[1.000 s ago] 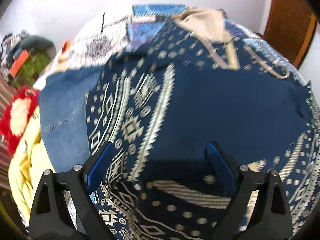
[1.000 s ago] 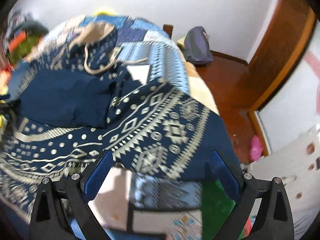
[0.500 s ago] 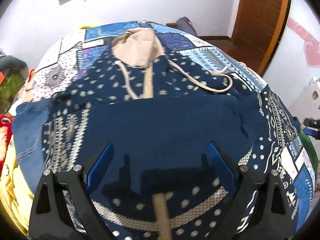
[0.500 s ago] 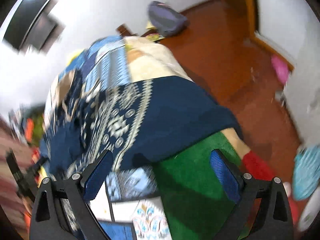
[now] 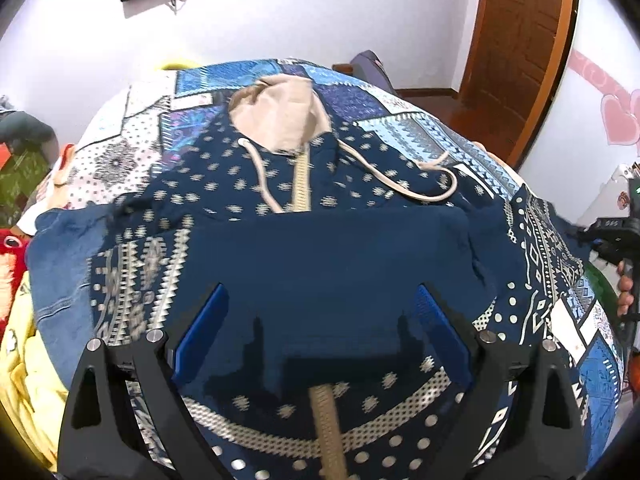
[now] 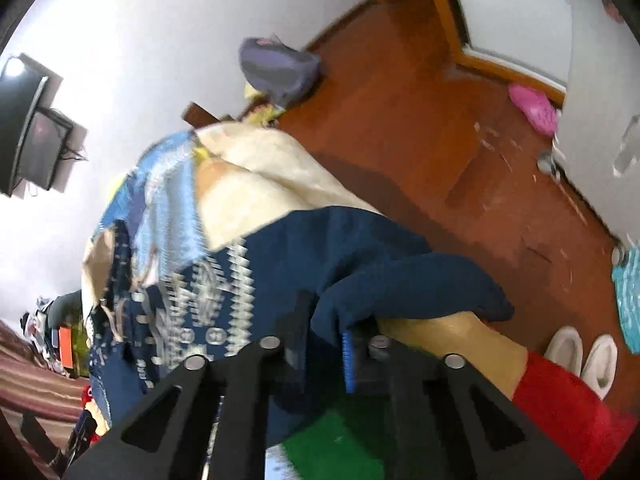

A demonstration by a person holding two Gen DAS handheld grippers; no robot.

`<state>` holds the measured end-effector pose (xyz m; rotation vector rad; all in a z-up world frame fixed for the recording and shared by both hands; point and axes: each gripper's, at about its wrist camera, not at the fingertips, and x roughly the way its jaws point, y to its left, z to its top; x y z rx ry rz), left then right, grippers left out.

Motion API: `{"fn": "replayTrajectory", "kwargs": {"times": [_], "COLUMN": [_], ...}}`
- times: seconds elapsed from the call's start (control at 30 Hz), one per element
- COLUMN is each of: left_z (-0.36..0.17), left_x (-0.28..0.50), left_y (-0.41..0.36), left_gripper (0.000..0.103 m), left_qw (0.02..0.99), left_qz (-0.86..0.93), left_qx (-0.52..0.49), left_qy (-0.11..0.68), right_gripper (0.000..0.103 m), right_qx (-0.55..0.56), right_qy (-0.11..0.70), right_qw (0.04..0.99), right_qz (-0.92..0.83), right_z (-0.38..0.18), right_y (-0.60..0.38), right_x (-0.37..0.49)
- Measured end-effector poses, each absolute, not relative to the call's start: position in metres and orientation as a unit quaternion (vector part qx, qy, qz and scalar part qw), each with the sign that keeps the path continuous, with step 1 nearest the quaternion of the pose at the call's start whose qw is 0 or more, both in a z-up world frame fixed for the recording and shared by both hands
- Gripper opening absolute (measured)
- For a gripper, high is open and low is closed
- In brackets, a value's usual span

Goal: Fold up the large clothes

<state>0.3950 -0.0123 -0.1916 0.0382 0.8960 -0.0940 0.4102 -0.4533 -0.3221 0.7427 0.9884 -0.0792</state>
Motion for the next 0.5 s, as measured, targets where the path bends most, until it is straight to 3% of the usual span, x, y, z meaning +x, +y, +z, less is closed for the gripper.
{"fn": "replayTrajectory", "kwargs": {"times": [0.27,0.5], "left_z": [-0.168,-0.145], "left_x": [0.376,0.352], "left_y": [0.010,0.027], "left_gripper": [0.095,0.095], "left_qw": [0.914,0.927], "left_qz": [-0.029,-0.023], "left_qx": [-0.005,-0.012], "left_qy": [0.404,0.374], "right_gripper": [0.008,0.008], "right_qx": [0.215,0.181], "right_qy": [0.373,0.335], "right_qw": [0.902,0.914], "right_qz": [0.038,0.140], "right_z": [-0.187,-0.114], "right_y": [-0.390,-0.294], "right_x": [0.400,0.410]}}
